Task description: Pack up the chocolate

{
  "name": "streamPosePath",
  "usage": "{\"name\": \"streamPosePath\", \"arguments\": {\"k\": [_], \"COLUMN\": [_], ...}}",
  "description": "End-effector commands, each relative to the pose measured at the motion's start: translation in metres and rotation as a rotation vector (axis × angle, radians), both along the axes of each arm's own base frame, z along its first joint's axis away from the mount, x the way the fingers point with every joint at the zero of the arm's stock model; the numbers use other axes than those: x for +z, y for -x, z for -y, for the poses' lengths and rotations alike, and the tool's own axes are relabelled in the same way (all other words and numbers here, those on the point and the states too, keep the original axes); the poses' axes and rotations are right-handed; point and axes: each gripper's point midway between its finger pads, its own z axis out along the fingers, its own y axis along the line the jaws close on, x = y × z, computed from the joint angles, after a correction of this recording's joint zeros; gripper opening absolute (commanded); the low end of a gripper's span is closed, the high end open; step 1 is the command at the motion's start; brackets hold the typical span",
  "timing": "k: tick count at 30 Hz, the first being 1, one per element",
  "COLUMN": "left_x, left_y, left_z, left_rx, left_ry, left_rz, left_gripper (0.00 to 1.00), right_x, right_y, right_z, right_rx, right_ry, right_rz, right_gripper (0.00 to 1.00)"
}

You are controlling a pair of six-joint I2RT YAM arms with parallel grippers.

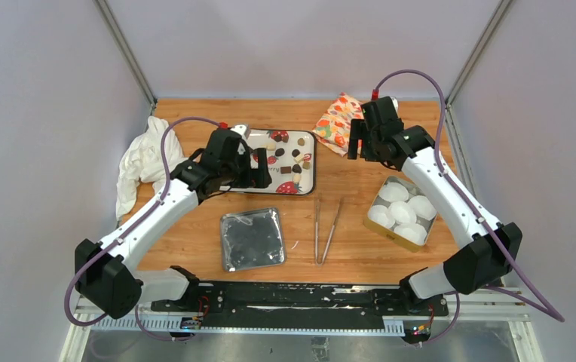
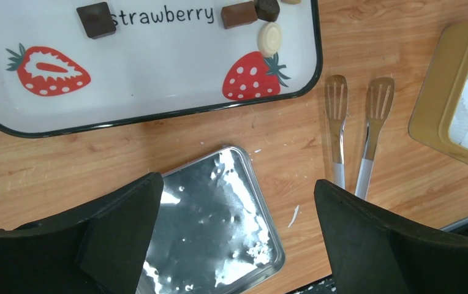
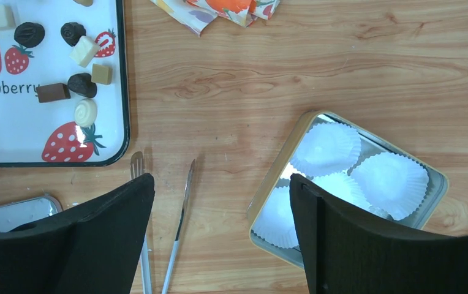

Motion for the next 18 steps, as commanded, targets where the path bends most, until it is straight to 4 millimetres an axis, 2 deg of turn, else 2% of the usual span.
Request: {"name": "streamPosePath", "arguments": {"k": [1, 12, 15, 18], "left_x": [0.014, 0.025, 0.032, 0.038], "left_y": [-0.007, -0.014, -0.017, -0.019], "left_z": [-0.006, -0.013, -0.017, -0.021], "left_rx": [0.026, 0.054, 0.072, 0.098], "left_ry": [-0.025, -0.061, -0.066, -0.070], "left_rz": [0.053, 0.090, 0.111, 0.134], "left_gripper": [1.00, 1.00, 1.00, 1.00], "right_x": [-0.010, -0.020, -0.030, -0.050], "right_y": [-0.003, 0.000, 0.009, 0.028], "right_z": [-0.002, -0.010, -0.023, -0.041], "right_rx": [-0.016, -0.006, 0.039, 0.110], "right_ry": [-0.022, -0.060, -0.108, -0.112], "right_rz": [-0.021, -0.051, -0.089, -0.148], "right_gripper": [0.85, 0.85, 0.84, 0.83]}}
